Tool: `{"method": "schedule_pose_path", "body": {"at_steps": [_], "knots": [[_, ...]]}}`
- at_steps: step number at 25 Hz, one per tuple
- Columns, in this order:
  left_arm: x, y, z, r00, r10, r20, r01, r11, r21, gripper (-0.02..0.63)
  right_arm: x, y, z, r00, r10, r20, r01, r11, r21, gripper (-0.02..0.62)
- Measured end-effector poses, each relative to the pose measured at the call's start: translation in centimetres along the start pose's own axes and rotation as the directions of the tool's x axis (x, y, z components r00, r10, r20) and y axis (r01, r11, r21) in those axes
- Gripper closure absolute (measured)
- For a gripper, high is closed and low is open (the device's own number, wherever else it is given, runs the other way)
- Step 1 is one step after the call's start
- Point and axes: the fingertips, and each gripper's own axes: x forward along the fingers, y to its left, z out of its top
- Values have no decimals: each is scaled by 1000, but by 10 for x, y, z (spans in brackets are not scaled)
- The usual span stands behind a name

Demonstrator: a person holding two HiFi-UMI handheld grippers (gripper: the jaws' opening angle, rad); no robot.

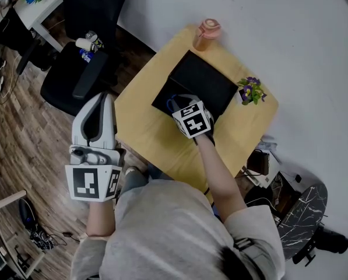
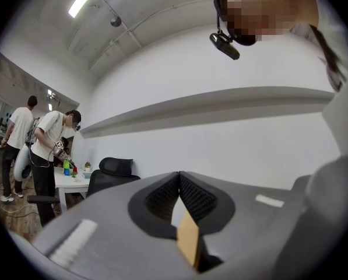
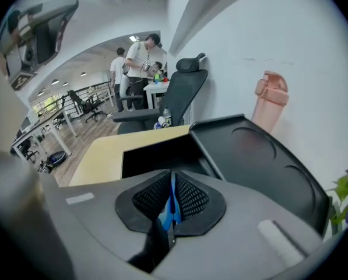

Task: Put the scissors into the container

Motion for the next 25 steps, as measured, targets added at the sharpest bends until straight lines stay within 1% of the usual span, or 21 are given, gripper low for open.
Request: {"method": "schedule_pose_path", "body": {"at_steps": [1, 4, 7, 10, 14, 19, 25], "knots": [[0, -2, 2, 1000, -9, 7, 9, 1000, 1, 548, -7, -1, 4, 999, -17, 34, 16, 1000, 19, 589], [1, -11, 10, 998, -46, 30, 46, 999, 5, 548, -34, -2, 17, 989, -63, 134, 53, 996, 74, 592], [2, -22, 19, 994, -95, 57, 95, 995, 4, 548, -68, 0, 30, 966, -117, 232, 90, 988, 125, 592], [-1, -32, 31, 986, -141, 85, 141, 990, 2, 548, -103, 4, 42, 929, -178, 324, 127, 977, 172, 592], [-9, -42, 46, 975, -193, 112, 193, 981, 13, 548, -146, 13, 51, 875, -260, 409, 185, 959, 212, 592], [-26, -47, 60, 959, -244, 143, 245, 969, 9, 548, -192, 33, 58, 809, -342, 477, 251, 937, 244, 591], [-48, -53, 71, 938, -301, 172, 304, 952, 10, 548, -244, 60, 65, 729, -408, 549, 293, 912, 288, 591]]}}
